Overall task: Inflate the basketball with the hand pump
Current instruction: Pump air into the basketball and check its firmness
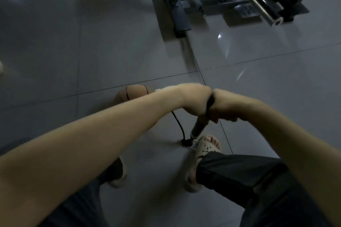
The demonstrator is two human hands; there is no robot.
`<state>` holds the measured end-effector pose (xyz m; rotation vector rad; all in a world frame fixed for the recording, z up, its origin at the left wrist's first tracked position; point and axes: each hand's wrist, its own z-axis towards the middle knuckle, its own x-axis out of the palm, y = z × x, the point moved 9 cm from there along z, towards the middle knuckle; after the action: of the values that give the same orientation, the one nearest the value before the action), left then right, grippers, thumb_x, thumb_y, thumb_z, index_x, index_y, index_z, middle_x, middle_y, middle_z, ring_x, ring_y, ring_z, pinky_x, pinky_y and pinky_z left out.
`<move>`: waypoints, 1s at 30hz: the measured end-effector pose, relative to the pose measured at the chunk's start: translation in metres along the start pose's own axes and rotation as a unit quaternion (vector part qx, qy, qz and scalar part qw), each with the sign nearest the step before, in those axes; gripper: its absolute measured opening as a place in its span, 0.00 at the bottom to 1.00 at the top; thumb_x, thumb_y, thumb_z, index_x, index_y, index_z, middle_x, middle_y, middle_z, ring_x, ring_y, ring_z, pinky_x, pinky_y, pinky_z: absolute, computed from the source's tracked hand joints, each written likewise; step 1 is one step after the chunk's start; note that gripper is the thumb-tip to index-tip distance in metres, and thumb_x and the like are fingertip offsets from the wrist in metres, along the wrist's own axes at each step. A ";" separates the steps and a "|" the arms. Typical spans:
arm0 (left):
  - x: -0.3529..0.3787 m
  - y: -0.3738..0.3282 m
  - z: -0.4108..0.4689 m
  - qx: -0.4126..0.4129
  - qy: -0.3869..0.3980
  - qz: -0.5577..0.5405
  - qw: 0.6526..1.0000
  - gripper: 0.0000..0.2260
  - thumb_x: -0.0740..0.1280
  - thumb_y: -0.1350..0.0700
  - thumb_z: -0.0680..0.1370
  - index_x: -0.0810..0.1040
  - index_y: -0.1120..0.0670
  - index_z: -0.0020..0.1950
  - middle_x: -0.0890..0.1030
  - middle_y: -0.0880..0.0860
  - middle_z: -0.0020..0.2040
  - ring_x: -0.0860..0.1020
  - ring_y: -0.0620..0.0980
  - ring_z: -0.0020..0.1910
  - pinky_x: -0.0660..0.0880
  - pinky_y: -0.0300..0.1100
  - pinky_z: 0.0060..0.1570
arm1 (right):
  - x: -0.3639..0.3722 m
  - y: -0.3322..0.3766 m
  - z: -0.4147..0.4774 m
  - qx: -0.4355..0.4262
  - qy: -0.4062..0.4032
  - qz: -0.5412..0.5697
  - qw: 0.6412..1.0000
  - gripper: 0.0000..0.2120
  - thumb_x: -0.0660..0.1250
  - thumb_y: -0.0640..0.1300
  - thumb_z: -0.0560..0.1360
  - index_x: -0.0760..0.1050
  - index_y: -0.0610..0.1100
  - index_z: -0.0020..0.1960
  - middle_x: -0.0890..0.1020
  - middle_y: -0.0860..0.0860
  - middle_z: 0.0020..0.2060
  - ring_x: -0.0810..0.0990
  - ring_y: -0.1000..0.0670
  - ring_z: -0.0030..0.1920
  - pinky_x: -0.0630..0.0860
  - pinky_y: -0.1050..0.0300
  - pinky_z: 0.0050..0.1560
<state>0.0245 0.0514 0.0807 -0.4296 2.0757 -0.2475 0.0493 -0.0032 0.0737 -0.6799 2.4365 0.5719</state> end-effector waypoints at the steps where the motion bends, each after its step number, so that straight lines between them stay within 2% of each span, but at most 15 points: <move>1: 0.013 0.004 0.004 -0.008 -0.009 0.021 1.000 0.14 0.76 0.44 0.72 0.82 0.52 0.50 0.79 0.47 0.38 0.78 0.47 0.37 0.71 0.39 0.33 | 0.013 -0.002 0.011 0.014 -0.009 -0.030 0.999 0.11 0.74 0.46 0.72 0.77 0.41 0.37 0.75 0.49 0.29 0.71 0.50 0.27 0.69 0.58 0.28; 4: 0.060 0.018 0.019 -0.014 -0.053 0.067 0.996 0.06 0.70 0.54 0.76 0.80 0.55 0.49 0.81 0.52 0.43 0.82 0.54 0.44 0.74 0.45 0.37 | 0.059 -0.015 0.055 0.001 -0.056 -0.046 0.997 0.09 0.73 0.51 0.71 0.78 0.46 0.44 0.79 0.50 0.36 0.78 0.50 0.35 0.78 0.53 0.38; 6: 0.088 0.026 0.030 -0.015 -0.062 0.067 0.996 0.05 0.67 0.58 0.76 0.81 0.56 0.48 0.83 0.55 0.47 0.83 0.57 0.46 0.77 0.48 0.42 | 0.080 -0.025 0.075 -0.007 -0.073 -0.031 0.997 0.10 0.70 0.52 0.72 0.76 0.46 0.48 0.79 0.51 0.39 0.80 0.48 0.40 0.80 0.51 0.44; 9: 0.117 0.033 0.040 -0.023 -0.052 0.070 0.996 0.06 0.64 0.58 0.77 0.81 0.56 0.48 0.84 0.55 0.48 0.83 0.57 0.46 0.78 0.49 0.42 | 0.099 -0.030 0.086 -0.016 -0.072 -0.048 0.996 0.09 0.67 0.52 0.74 0.70 0.48 0.46 0.76 0.52 0.38 0.78 0.48 0.40 0.79 0.51 0.43; 12: 0.120 0.032 0.040 -0.027 -0.044 0.079 0.996 0.06 0.65 0.57 0.77 0.81 0.55 0.48 0.84 0.54 0.47 0.83 0.56 0.45 0.80 0.49 0.43 | 0.101 -0.033 0.088 -0.010 -0.055 -0.057 0.997 0.08 0.67 0.51 0.75 0.71 0.48 0.46 0.77 0.51 0.39 0.79 0.48 0.41 0.80 0.51 0.45; 15: 0.102 0.027 0.028 -0.045 -0.020 0.070 0.996 0.06 0.69 0.55 0.76 0.80 0.55 0.50 0.83 0.54 0.49 0.83 0.56 0.47 0.80 0.50 0.46 | 0.093 -0.027 0.078 -0.001 -0.030 -0.054 0.998 0.09 0.69 0.50 0.75 0.75 0.46 0.51 0.77 0.51 0.40 0.79 0.48 0.42 0.78 0.51 0.44; 17: 0.077 0.020 0.019 -0.041 -0.002 0.065 0.997 0.07 0.70 0.53 0.77 0.79 0.54 0.51 0.82 0.53 0.49 0.81 0.55 0.48 0.78 0.48 0.43 | 0.073 -0.018 0.065 -0.004 -0.005 -0.079 0.997 0.08 0.71 0.48 0.75 0.78 0.45 0.49 0.79 0.50 0.39 0.78 0.48 0.41 0.77 0.53 0.42; 19: 0.035 0.012 0.005 -0.036 -0.006 0.030 0.999 0.09 0.72 0.50 0.77 0.74 0.51 0.43 0.79 0.49 0.42 0.79 0.51 0.41 0.72 0.42 0.36 | 0.033 -0.010 0.044 -0.002 -0.001 -0.087 0.996 0.07 0.72 0.45 0.75 0.80 0.42 0.47 0.81 0.46 0.38 0.77 0.49 0.33 0.75 0.55 0.35; 20: 0.011 0.006 -0.005 -0.029 -0.011 0.010 0.999 0.12 0.73 0.49 0.76 0.72 0.49 0.38 0.77 0.47 0.38 0.77 0.47 0.37 0.69 0.39 0.33 | 0.012 -0.007 0.028 -0.005 -0.002 -0.052 0.999 0.07 0.73 0.44 0.75 0.82 0.40 0.47 0.81 0.45 0.37 0.75 0.49 0.30 0.74 0.57 0.31; 22: -0.020 -0.007 -0.017 -0.007 -0.022 -0.016 1.000 0.14 0.75 0.47 0.74 0.72 0.46 0.35 0.76 0.45 0.33 0.74 0.42 0.32 0.67 0.37 0.30 | -0.016 -0.004 0.003 -0.023 -0.016 0.016 0.999 0.06 0.73 0.42 0.74 0.83 0.39 0.46 0.80 0.44 0.35 0.73 0.49 0.28 0.72 0.58 0.27; 23: -0.022 -0.009 -0.016 -0.002 -0.026 -0.021 0.999 0.14 0.75 0.47 0.74 0.72 0.45 0.35 0.76 0.45 0.33 0.74 0.41 0.32 0.68 0.37 0.30 | -0.018 -0.003 -0.001 -0.032 -0.027 0.025 0.999 0.05 0.73 0.41 0.74 0.83 0.39 0.46 0.81 0.44 0.36 0.75 0.47 0.29 0.73 0.57 0.28; 26: 0.021 0.003 -0.002 -0.027 -0.035 0.009 0.999 0.14 0.74 0.49 0.74 0.70 0.49 0.36 0.76 0.47 0.36 0.76 0.46 0.35 0.70 0.40 0.33 | 0.027 -0.006 0.019 -0.042 -0.037 -0.023 0.998 0.04 0.72 0.45 0.74 0.81 0.45 0.44 0.84 0.46 0.41 0.81 0.47 0.40 0.81 0.52 0.43; 30: 0.092 0.025 0.026 -0.030 -0.063 0.045 0.997 0.07 0.69 0.55 0.75 0.72 0.52 0.40 0.79 0.52 0.41 0.81 0.55 0.42 0.73 0.46 0.36 | 0.081 -0.026 0.074 -0.032 -0.062 -0.048 0.996 0.06 0.70 0.49 0.72 0.76 0.48 0.43 0.81 0.50 0.38 0.81 0.48 0.39 0.82 0.50 0.44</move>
<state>-0.0016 0.0375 -0.0130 -0.3778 1.9770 -0.1030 0.0334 -0.0124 -0.0374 -0.7599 2.2661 0.6364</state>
